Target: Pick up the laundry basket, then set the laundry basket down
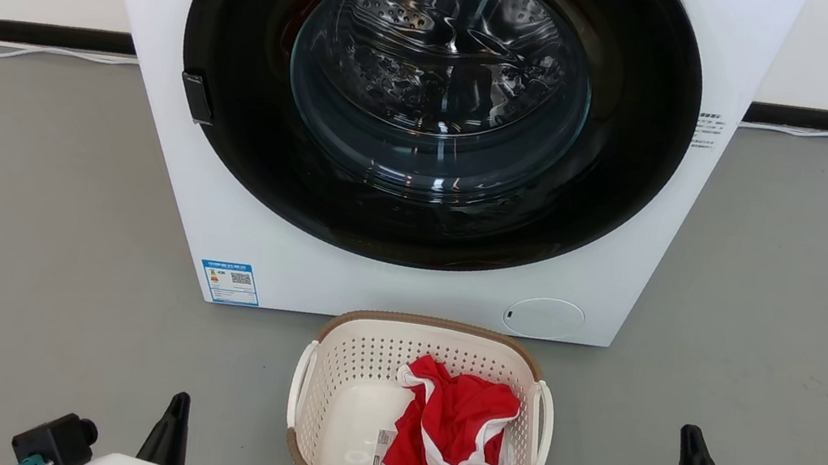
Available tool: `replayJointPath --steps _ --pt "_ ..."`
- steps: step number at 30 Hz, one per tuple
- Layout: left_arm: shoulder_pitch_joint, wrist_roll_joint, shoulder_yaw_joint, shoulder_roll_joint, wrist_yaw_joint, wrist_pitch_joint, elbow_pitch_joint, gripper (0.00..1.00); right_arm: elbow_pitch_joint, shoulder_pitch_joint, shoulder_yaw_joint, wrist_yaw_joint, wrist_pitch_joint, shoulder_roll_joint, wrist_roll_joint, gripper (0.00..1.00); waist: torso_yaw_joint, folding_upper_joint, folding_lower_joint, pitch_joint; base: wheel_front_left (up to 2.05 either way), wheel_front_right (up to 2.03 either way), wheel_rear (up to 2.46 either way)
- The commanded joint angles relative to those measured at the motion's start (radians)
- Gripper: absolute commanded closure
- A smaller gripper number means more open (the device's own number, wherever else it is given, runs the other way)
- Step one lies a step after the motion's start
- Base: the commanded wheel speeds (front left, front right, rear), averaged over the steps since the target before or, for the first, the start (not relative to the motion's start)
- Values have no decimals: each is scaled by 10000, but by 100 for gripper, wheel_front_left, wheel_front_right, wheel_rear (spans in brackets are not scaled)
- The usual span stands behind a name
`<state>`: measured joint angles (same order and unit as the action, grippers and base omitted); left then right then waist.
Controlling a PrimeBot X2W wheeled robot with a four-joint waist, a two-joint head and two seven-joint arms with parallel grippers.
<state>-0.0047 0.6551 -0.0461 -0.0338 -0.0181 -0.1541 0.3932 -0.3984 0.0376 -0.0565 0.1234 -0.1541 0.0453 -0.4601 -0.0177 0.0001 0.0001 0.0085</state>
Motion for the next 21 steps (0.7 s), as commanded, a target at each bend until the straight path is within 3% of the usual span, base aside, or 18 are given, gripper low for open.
replayJointPath --steps 1,21 --pt "-431 306 175 -68 -91 51 -316 100 336 371 21 22 88 34 -348 100 3 -1 -1 -1 0 0 0" --pt "-559 2270 479 -88 -311 610 -563 100 591 442 -105 33 638 37 -2720 100 40 -1 -1 -12 0 0 0"
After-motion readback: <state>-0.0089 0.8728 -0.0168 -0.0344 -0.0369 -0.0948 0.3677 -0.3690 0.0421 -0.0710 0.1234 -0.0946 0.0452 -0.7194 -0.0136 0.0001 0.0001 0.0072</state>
